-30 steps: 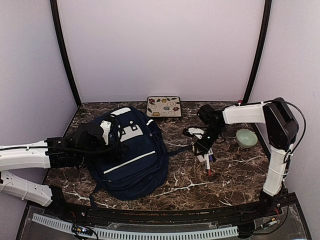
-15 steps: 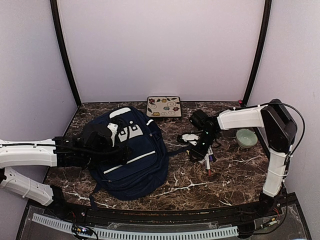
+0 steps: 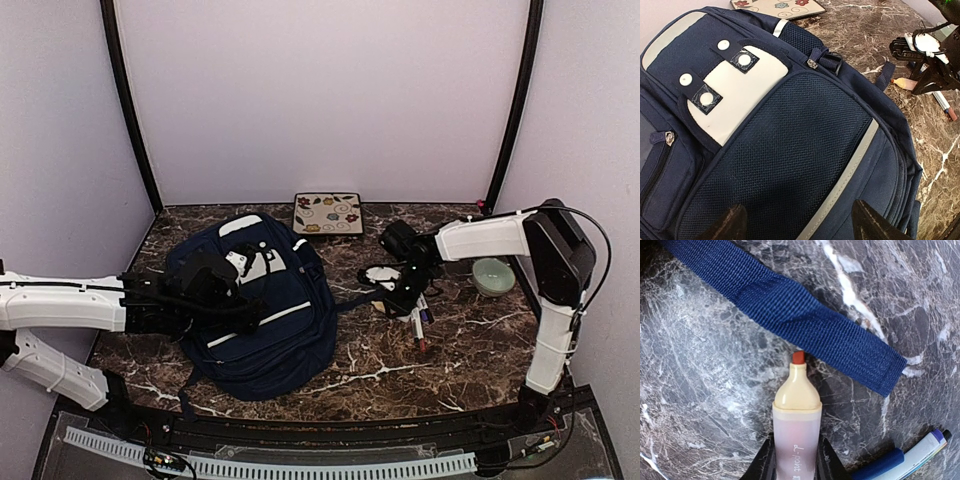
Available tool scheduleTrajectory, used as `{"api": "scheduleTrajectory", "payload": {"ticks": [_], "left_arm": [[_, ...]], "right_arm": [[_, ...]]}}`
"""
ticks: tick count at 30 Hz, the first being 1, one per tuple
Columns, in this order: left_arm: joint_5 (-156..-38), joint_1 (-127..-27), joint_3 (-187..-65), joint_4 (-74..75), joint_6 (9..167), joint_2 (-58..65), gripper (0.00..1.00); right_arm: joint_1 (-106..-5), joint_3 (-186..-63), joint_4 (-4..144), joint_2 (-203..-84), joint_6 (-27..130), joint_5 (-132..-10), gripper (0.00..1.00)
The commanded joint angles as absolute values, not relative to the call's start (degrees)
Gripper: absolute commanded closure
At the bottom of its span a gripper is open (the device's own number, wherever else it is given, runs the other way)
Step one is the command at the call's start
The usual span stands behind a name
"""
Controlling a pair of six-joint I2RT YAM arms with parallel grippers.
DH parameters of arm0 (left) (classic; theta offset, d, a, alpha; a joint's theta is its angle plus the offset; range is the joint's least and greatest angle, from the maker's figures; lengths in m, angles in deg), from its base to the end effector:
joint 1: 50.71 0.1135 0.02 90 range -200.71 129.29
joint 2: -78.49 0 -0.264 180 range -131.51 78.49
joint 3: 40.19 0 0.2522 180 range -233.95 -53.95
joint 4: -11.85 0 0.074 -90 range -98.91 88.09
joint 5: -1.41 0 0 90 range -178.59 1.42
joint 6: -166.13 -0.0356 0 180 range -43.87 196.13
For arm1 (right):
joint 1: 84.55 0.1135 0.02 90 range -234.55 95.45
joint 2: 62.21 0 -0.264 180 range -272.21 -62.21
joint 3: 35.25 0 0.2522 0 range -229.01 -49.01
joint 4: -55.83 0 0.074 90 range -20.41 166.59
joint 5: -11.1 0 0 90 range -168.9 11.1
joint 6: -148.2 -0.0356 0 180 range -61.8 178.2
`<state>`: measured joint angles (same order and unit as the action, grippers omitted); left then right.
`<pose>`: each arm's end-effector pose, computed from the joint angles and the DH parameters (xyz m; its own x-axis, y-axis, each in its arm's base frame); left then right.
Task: Pack the student bag
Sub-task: Pick up the pen from the center of the board, then pick up the upper front pocket of the student bag.
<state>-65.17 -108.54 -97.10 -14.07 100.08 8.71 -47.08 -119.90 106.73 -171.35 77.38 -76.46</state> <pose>0.1492 -0.2107 0.2382 -0.5532 0.1798 -0.8134 0.4237 0.9014 -0.0888 0.2877 0.2225 0.1523 -0.5229 -0.8144 -0.2518 -0.8344 0.5494 -0.0440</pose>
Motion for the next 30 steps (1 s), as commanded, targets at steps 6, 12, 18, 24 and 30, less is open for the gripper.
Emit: {"api": "scheduleTrajectory", "payload": {"ticks": [6,12,18,24,30], "left_arm": [[-67.8,-110.8,-100.2,-16.4,92.4,7.5,0.26],[-70.6,-113.5,-103.4,-18.5,88.8,4.5,0.26],[-71.6,-115.5,-106.5,-22.8,86.4,-0.5,0.26],[-66.9,-117.7,-111.3,-32.2,84.5,-6.4,0.27],[-58.8,-118.0,-114.7,-38.8,81.5,-11.1,0.28]], "right_arm": [[-48.5,-126.0,110.9,-171.3,76.4,-74.6,0.83],[-52.4,-124.6,109.8,-166.7,79.1,-63.8,0.88],[-55.9,-118.7,101.3,-162.7,78.9,-57.5,0.89],[-56.1,-116.8,99.4,-160.2,79.0,-56.2,0.88],[-56.1,-116.0,98.8,-159.4,79.0,-55.4,0.87]]}}
